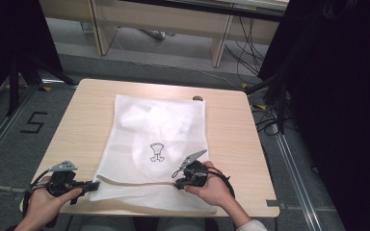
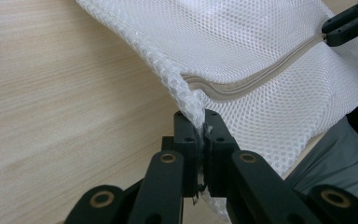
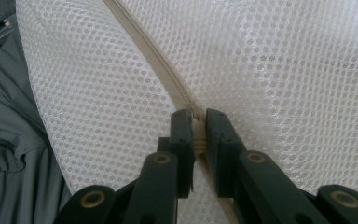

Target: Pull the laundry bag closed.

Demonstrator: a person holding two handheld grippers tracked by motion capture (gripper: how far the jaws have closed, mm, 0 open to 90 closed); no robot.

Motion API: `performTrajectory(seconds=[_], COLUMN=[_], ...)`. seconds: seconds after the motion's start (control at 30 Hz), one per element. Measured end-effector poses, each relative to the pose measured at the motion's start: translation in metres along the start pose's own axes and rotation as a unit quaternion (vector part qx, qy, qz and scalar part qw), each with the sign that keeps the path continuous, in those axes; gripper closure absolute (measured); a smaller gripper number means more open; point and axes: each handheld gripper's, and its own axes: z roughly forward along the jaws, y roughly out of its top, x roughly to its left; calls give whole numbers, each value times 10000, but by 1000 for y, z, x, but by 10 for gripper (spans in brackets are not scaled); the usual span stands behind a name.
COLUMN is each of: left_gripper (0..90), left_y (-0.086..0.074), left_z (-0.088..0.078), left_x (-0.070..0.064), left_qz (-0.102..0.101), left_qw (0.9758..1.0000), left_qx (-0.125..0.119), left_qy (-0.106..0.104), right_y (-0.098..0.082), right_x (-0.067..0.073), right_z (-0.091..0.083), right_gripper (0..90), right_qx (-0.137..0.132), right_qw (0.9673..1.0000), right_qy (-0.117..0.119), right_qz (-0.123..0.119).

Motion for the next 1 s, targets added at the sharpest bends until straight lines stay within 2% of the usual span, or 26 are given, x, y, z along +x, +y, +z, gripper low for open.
performTrajectory(seconds=[0.3,0.6,0.63,0.83,0.9,0.93,1.0], left_gripper=[854,854,854,853,854,853,854], left_y=[0,0,0,0,0,0,0], left_z=[0,0,0,0,0,0,0], left_x=[0,1,1,1,1,1,0], left_qz=[-5,8,12,4,8,11,15], left_qw=[10000,10000,10000,10000,10000,10000,10000], left_qx=[2,27,28,4,5,19,19], left_qy=[15,24,24,25,26,23,27], right_y=[-1,-7,-7,-8,-10,-11,-12], right_x=[-1,-3,-4,-4,-5,-4,-5], right_z=[-1,-4,-4,-6,-6,-8,-8], right_gripper=[825,825,825,825,825,825,825], right_qx=[19,48,18,36,24,64,13], right_qw=[10000,9999,10000,10000,10000,9997,9998], right_qy=[-8,-51,-28,-44,-57,-49,-65], right_qz=[-12,140,52,51,73,221,188])
